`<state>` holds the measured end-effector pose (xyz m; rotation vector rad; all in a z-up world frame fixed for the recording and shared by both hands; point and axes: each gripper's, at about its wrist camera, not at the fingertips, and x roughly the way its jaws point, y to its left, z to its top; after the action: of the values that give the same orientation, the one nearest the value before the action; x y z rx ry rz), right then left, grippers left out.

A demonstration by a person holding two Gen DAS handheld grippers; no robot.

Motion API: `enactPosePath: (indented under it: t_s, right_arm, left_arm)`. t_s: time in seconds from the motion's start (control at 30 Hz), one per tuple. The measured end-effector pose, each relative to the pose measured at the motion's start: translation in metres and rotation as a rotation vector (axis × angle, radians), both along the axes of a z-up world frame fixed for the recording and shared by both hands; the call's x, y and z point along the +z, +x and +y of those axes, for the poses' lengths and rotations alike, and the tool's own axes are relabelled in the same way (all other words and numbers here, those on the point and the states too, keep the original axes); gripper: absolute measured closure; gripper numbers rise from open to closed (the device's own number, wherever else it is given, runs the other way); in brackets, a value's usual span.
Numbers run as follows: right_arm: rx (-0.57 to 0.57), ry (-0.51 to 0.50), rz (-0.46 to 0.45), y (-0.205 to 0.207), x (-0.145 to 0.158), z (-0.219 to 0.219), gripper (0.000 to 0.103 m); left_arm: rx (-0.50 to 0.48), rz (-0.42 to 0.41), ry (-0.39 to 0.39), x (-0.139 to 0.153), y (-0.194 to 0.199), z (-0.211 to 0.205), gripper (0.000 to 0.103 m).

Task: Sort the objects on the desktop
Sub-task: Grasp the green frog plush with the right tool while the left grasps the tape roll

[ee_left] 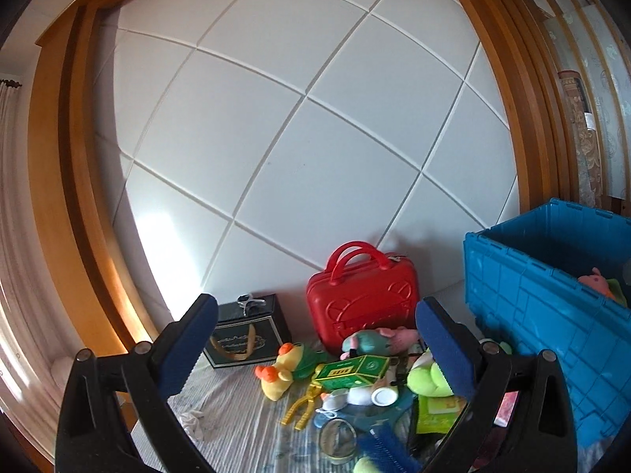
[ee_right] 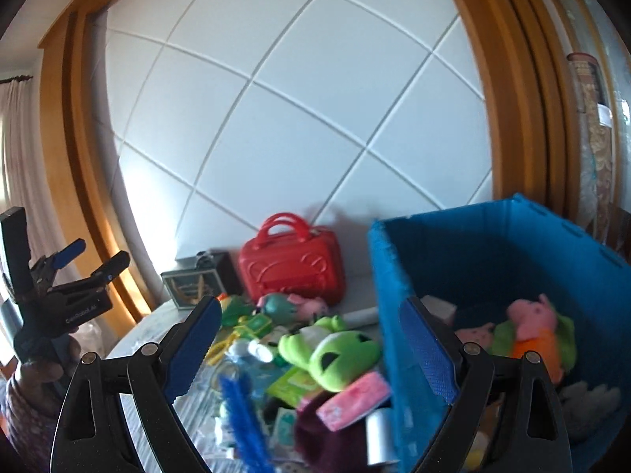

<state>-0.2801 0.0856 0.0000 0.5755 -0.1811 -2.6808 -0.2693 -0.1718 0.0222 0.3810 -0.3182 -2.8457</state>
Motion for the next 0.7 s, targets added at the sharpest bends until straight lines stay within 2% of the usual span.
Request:
enactPosePath:
  t_s: [0.23,0.37,0.5,0.57,0.7]
  right_arm:
    - [0.044,0.020,-0.048,-0.013,-0.034,-0.062,0.010]
    - [0.081,0.053,-0.079,-0.028,-0.051,-0.081,0.010]
    - [0.126,0.130,-0.052,-0.047,-0.065,-0.093,0.011]
    - [0.159,0.172,-0.060,-0.063,-0.081,-0.099,0.011]
    - [0.212,0.223,-0.157,-0.100,-0.129,-0.111,0.011]
  left_arm:
    - [0.015,-0.056,0.018,-0.031,0.001,-0.056,0.001]
    - [0.036,-0.091,0.044,-0.052,-0.001,-0.066,0.001]
    - [0.062,-0.138,0.070,-0.071,-0.007,-0.068,0.001]
    - [0.077,-0.145,0.089,-0.078,-0.008,-0.069,0.001]
    - [0.089,-0.176,0.108,-0.091,-0.014,-0.068,0.001]
